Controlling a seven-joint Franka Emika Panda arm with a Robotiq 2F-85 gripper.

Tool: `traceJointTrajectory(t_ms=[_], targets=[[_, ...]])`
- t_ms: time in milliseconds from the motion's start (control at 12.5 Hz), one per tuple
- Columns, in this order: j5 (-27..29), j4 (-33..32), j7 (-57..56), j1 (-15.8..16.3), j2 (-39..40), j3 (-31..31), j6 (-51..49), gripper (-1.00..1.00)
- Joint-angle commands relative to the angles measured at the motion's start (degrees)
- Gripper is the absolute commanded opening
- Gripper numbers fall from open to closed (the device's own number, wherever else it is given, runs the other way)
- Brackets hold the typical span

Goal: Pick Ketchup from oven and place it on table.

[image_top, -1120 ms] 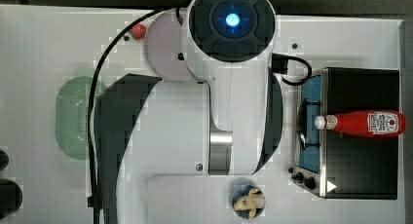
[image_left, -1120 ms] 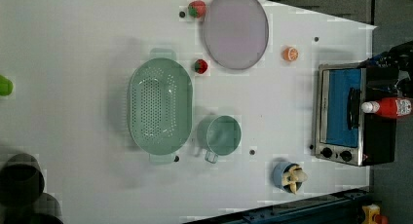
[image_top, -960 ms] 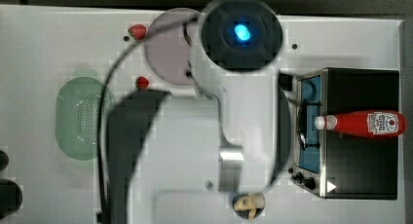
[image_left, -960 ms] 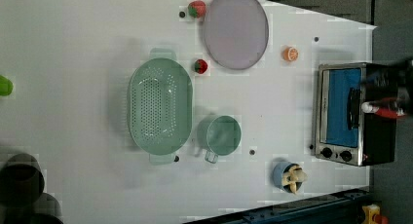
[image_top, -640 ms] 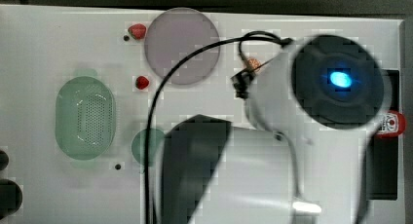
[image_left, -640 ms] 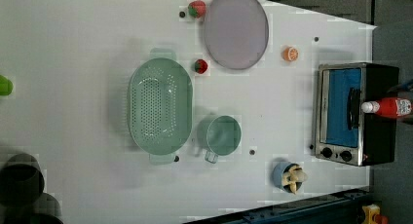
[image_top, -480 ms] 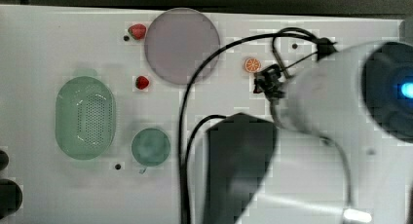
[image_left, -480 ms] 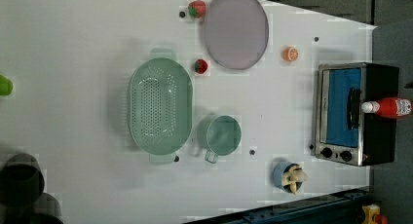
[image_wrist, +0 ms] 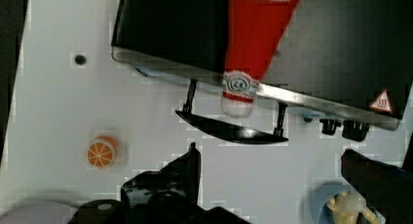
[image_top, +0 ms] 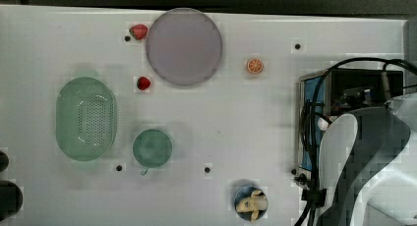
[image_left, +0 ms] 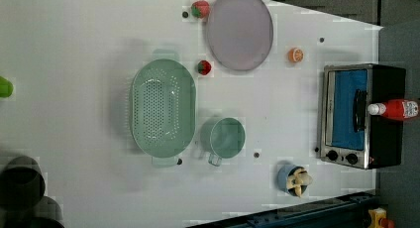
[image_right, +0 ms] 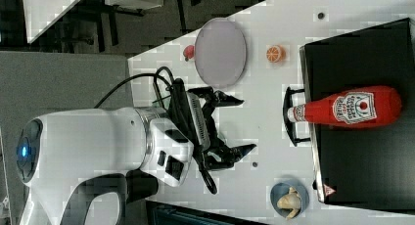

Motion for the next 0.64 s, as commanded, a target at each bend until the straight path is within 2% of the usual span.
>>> traceJointTrajectory(t_ms=[80,400,640], targets=[[1.3,2.0,-2.1,1.0,3.7,-4.7,3.6,1.00],[1.4,2.0,-2.1,0.7,9.2,-11.4,14.3,1.00],[2.8,2.1,-2.1,-0.1,12.6,-13.6,15.6,1.00]])
